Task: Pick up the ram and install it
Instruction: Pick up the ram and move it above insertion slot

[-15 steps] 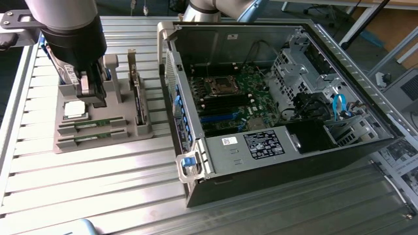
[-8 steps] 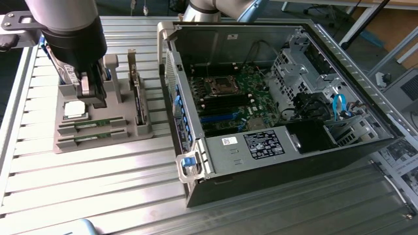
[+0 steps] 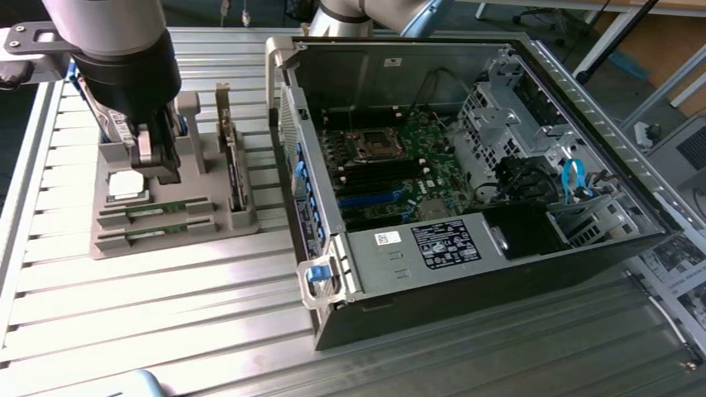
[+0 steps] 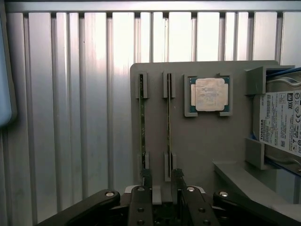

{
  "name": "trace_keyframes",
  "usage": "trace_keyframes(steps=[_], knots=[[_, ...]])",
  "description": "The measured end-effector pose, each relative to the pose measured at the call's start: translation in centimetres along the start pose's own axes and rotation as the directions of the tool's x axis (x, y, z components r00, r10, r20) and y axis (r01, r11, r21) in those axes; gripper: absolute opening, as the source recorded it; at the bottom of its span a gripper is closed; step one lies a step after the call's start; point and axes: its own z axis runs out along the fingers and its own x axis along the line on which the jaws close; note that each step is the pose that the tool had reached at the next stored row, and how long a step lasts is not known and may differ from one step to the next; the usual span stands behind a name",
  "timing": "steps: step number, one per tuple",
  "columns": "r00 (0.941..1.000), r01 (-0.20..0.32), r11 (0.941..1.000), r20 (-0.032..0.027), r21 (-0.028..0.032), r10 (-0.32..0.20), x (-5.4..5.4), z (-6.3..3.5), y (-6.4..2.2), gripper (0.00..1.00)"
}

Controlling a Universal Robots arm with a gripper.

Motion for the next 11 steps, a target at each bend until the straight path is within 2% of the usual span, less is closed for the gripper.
trace_keyframes(steps=[11], knots=[[1.0000, 0.000, 1.0000, 0.0000, -0.0001, 0.000, -0.01, 0.38, 0.02, 0.30]])
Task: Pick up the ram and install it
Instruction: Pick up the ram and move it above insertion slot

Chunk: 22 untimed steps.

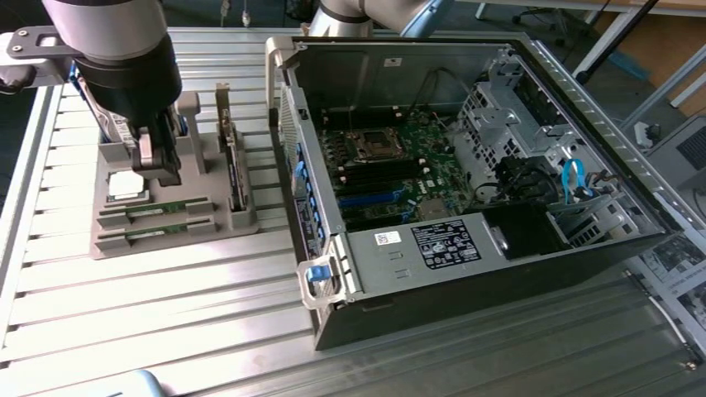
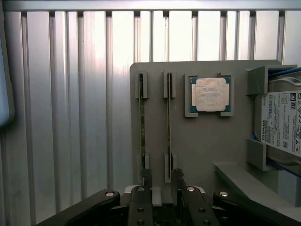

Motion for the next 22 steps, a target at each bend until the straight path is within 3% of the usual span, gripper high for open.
trace_keyframes(steps=[22], knots=[[1.0000, 0.000, 1.0000, 0.0000, 0.0000, 0.000, -0.01, 0.69, 0.03, 0.30]])
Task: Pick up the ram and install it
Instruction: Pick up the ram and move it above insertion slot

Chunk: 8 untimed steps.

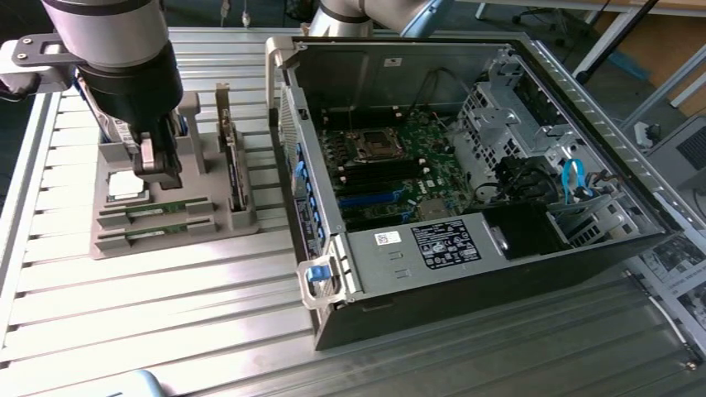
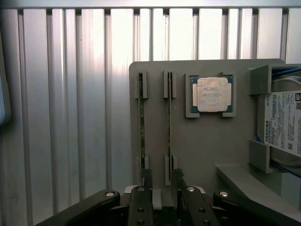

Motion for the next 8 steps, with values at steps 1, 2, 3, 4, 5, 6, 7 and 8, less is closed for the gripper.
trace_keyframes(steps=[1, 2, 3, 4, 5, 6, 7, 8], knots=[[1.0000, 0.000, 1.0000, 0.0000, 0.0000, 0.000, 0.00, 0.03, 0.00, 0.30], [1.0000, 0.000, 1.0000, 0.0000, -0.0001, 0.000, 0.00, 0.06, 0.00, 0.30], [1.0000, 0.000, 1.0000, 0.0000, -0.0001, 0.000, 0.00, 0.09, 0.00, 0.30], [1.0000, 0.000, 1.0000, 0.0000, 0.0000, 0.000, 0.00, 0.13, 0.00, 0.30], [1.0000, 0.000, 1.0000, 0.0000, 0.0000, 0.000, 0.00, 0.15, 0.01, 0.30], [1.0000, 0.000, 1.0000, 0.0000, 0.0000, 0.000, -0.01, 0.18, 0.01, 0.30], [1.0000, 0.000, 1.0000, 0.0000, 0.0000, 0.000, -0.01, 0.22, 0.02, 0.30], [1.0000, 0.000, 1.0000, 0.0000, 0.0000, 0.000, -0.01, 0.25, 0.02, 0.30]])
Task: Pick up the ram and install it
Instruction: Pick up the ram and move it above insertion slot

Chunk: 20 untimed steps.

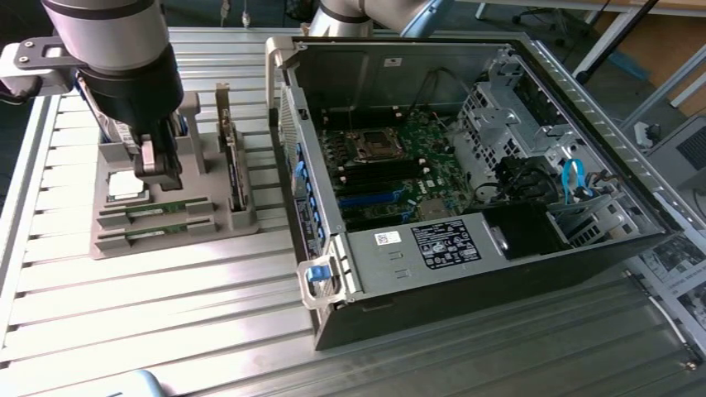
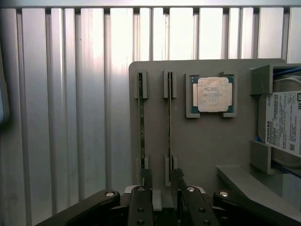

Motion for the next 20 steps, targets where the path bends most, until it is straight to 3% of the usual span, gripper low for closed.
trace_keyframes(steps=[20], knots=[[1.0000, 0.000, 1.0000, 0.0000, 0.0000, 0.000, -0.01, 0.52, 0.03, 0.30]])
